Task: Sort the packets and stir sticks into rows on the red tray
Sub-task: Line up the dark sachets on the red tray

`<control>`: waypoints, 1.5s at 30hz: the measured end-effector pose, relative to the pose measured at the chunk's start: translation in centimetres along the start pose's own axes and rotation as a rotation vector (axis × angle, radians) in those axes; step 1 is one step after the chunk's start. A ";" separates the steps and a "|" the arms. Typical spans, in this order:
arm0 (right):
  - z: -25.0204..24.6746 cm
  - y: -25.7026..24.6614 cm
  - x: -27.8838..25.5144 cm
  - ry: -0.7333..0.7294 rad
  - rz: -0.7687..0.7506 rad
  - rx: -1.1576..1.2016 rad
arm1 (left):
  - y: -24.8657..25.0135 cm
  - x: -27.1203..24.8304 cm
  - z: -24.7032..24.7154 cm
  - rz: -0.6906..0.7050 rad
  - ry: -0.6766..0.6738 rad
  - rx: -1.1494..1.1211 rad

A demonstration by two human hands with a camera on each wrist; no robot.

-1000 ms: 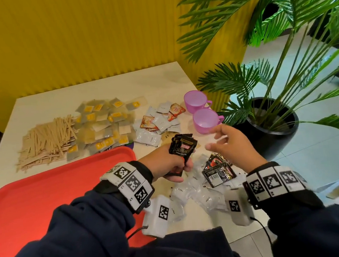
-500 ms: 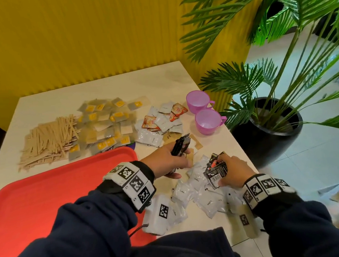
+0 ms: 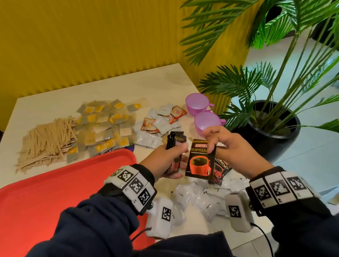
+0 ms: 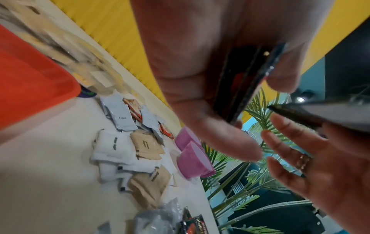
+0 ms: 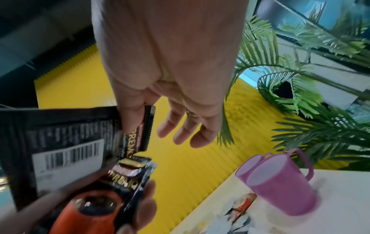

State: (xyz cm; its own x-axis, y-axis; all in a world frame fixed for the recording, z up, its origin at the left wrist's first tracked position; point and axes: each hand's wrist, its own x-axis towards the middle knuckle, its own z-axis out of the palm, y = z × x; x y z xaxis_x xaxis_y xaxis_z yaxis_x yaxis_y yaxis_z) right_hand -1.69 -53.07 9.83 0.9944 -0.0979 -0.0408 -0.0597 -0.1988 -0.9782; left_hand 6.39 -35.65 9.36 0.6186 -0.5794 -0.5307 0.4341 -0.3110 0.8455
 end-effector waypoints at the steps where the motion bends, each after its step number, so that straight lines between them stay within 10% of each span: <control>1: 0.5 -0.3 0.0 0.015 -0.017 0.040 | 0.0 -0.2 0.1 -0.009 -0.040 -0.032; 10: 2.1 0.0 0.5 0.070 -0.031 -0.071 | 0.0 -0.6 -0.5 0.116 -0.147 -0.176; 17: -1.9 7.1 2.2 0.083 0.583 -0.671 | 0.0 -0.4 -0.5 0.123 -0.019 -0.173; 23: -0.8 10.2 2.4 -0.041 0.718 -0.935 | -0.2 0.0 -0.2 0.116 -0.023 -0.071; 33: -0.3 10.3 2.5 0.097 0.658 -0.851 | -0.2 0.2 -1.1 0.135 -0.013 -0.033; 45: -3.4 6.0 2.4 0.314 0.324 -0.128 | -0.1 0.5 -1.3 0.153 0.069 -0.071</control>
State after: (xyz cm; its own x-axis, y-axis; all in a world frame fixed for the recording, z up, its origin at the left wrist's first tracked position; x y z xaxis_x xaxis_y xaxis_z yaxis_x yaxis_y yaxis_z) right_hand 0.04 -57.86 4.53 0.8494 -0.4610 -0.2569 -0.3923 -0.2260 -0.8917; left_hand 7.51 -34.92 8.90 0.7236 -0.5619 -0.4008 0.3749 -0.1676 0.9118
